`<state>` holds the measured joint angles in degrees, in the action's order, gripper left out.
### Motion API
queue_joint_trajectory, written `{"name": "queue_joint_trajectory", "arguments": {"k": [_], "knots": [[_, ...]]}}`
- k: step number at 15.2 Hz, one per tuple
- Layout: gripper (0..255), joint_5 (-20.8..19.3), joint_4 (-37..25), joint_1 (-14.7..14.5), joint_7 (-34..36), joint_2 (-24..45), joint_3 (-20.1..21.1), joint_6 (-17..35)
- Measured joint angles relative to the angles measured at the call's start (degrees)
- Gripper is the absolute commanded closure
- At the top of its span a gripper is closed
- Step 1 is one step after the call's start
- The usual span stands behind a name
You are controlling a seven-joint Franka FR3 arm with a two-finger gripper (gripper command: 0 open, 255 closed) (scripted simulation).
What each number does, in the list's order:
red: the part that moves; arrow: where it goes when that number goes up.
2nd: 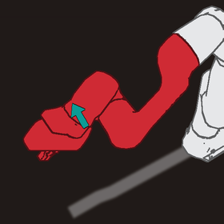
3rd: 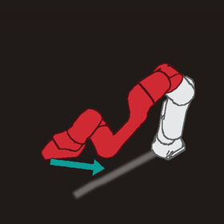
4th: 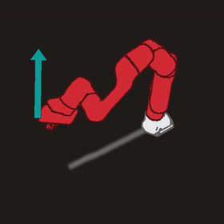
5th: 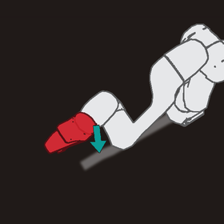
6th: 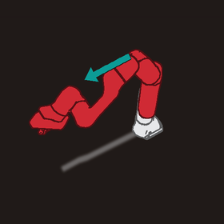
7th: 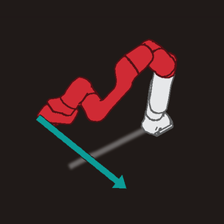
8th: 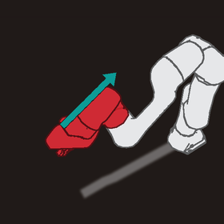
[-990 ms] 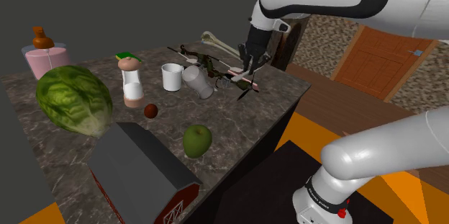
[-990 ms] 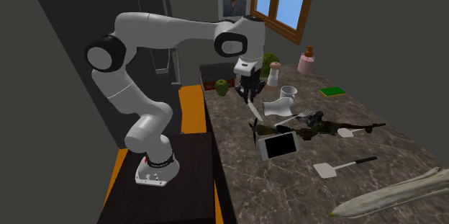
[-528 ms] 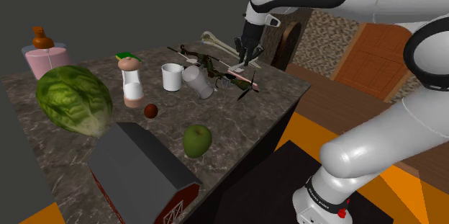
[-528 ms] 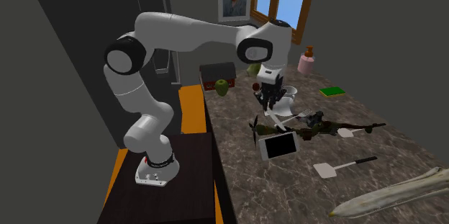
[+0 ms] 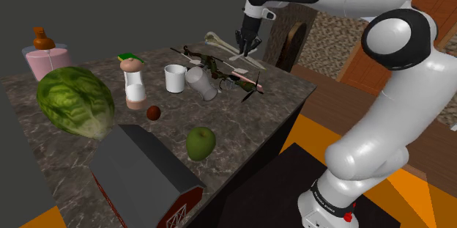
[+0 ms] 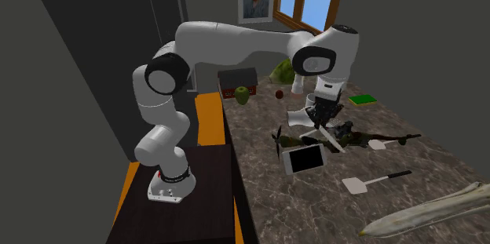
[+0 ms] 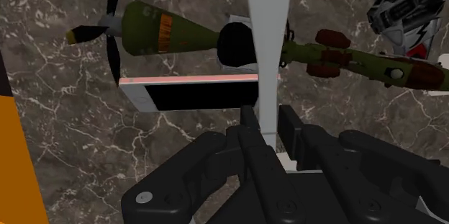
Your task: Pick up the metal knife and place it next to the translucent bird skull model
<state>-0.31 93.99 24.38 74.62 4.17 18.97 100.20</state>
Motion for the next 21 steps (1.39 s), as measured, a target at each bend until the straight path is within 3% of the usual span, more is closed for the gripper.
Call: {"name": "queue_joint_trajectory", "arguments": {"k": [4,7,8,21], "knots": [[255,-2.99,-12.44,-0.29,-0.53,9.78,-0.58,-3.17],[255,-5.82,-27.65,-1.62,-1.30,20.33,-1.36,-8.12],[255,-6.20,-29.78,-1.80,-1.51,22.05,-1.55,-8.64],[255,-6.03,-18.98,-0.66,-1.60,21.37,-1.74,1.46]]}}
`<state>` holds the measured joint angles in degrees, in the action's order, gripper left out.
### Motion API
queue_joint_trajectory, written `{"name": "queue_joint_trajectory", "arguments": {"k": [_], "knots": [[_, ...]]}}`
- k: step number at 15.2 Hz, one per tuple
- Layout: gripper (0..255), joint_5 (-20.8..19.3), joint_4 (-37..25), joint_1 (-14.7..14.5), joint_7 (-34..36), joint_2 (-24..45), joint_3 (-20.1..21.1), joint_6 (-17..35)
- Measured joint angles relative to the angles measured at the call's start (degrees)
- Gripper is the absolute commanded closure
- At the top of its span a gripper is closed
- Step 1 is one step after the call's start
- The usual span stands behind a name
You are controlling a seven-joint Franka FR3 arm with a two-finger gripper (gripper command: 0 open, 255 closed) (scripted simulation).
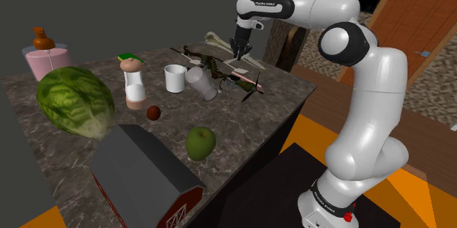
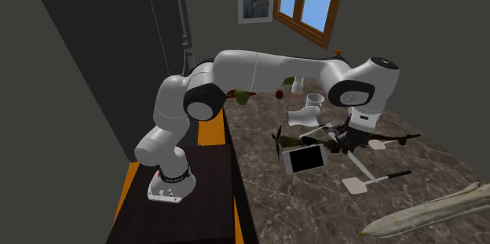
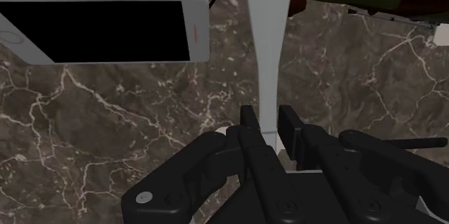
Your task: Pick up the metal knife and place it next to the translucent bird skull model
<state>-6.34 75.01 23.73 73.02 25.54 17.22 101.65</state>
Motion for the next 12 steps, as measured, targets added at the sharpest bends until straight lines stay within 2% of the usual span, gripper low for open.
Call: {"name": "queue_joint_trajectory", "arguments": {"k": [12], "knots": [[255,-0.31,8.30,0.49,0.25,0.60,-0.26,8.83]]}}
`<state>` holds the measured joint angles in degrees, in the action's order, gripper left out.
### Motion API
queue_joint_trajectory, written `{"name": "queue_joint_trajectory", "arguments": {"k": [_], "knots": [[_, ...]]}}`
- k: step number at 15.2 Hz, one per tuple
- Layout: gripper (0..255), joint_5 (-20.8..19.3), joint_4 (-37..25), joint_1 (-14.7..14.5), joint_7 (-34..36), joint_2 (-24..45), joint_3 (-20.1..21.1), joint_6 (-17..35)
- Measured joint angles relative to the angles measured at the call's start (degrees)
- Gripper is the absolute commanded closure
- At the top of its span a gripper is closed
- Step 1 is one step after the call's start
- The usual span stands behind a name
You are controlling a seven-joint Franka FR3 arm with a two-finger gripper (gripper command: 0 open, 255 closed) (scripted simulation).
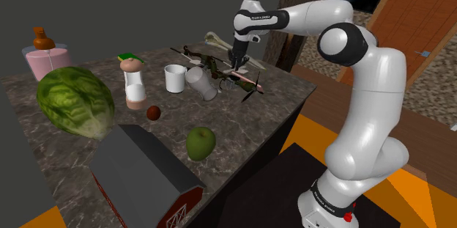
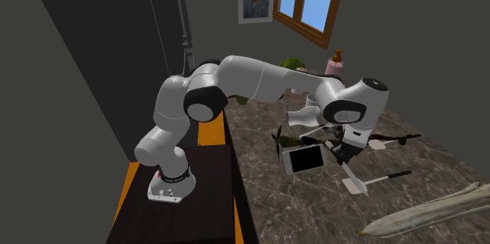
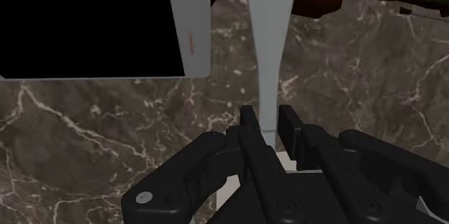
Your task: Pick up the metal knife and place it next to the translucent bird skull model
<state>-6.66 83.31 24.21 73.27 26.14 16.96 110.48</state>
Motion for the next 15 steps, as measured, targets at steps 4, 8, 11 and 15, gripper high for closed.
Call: {"name": "queue_joint_trajectory", "arguments": {"k": [4,8,11,15], "knots": [[255,-0.21,2.09,0.09,0.15,0.15,-0.09,2.76],[255,-0.30,2.81,0.10,0.23,0.34,-0.14,3.85],[255,-0.34,2.68,0.10,0.24,0.45,-0.17,3.81],[0,-0.40,2.61,-0.13,0.44,0.96,-0.14,3.63]]}}
